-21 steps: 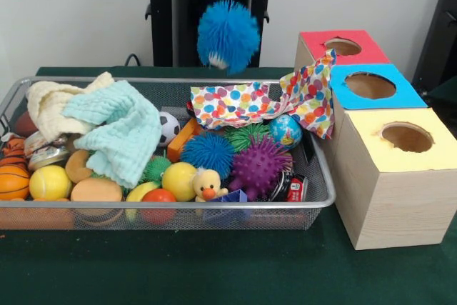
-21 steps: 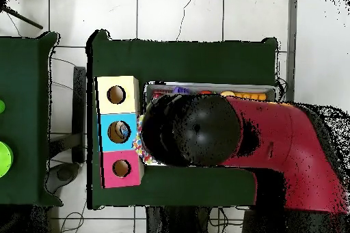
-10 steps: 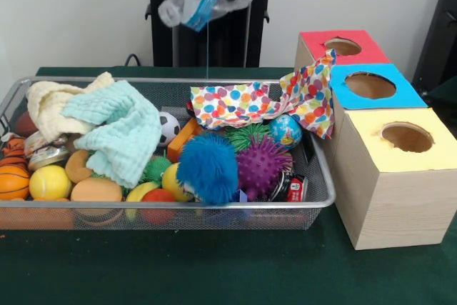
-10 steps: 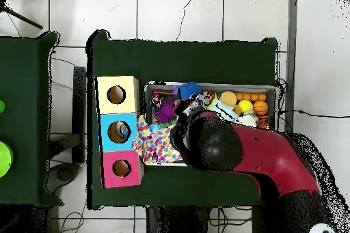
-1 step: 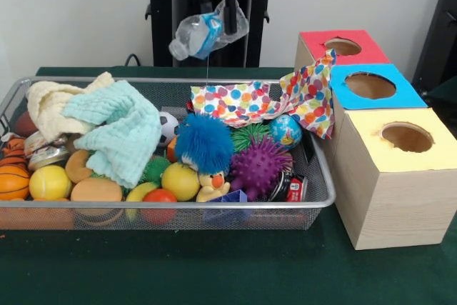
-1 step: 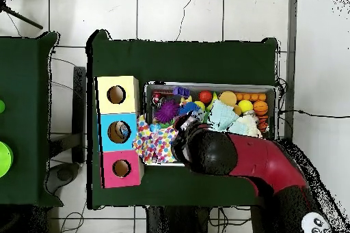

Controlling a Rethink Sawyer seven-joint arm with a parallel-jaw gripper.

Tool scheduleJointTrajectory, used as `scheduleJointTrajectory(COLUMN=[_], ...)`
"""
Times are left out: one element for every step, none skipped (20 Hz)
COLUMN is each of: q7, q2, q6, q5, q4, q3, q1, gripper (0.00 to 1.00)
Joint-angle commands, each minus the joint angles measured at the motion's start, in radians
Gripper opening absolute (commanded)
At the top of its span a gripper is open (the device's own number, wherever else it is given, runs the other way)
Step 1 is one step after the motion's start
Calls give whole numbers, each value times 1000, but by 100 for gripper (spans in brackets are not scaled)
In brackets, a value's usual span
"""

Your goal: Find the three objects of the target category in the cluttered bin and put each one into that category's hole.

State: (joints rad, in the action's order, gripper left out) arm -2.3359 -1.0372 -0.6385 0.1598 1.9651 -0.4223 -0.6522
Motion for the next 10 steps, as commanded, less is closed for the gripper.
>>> scheduleJointTrajectory(q7=[231,226,210,202,195,196,188,181,175,175], q2=[-212,-233,-239,-240,-236,-232,-227,-226,-224,-228], q6=[-463,-549,-617,-680,-730,-777,-823,-850,-876,-883], q5=[-53,-50,-40,-22,-4,9,18,16,14,10], q4=[-91,-135,-179,-224,-264,-299,-331,-349,-367,-378], q3=[-92,-90,-91,-96,-100,-109,-114,-116,-119,-118], q1=[22,32,39,46,52,54,57,57,58,58], gripper=[0,0,0,0,0,0,0,0,0,0])
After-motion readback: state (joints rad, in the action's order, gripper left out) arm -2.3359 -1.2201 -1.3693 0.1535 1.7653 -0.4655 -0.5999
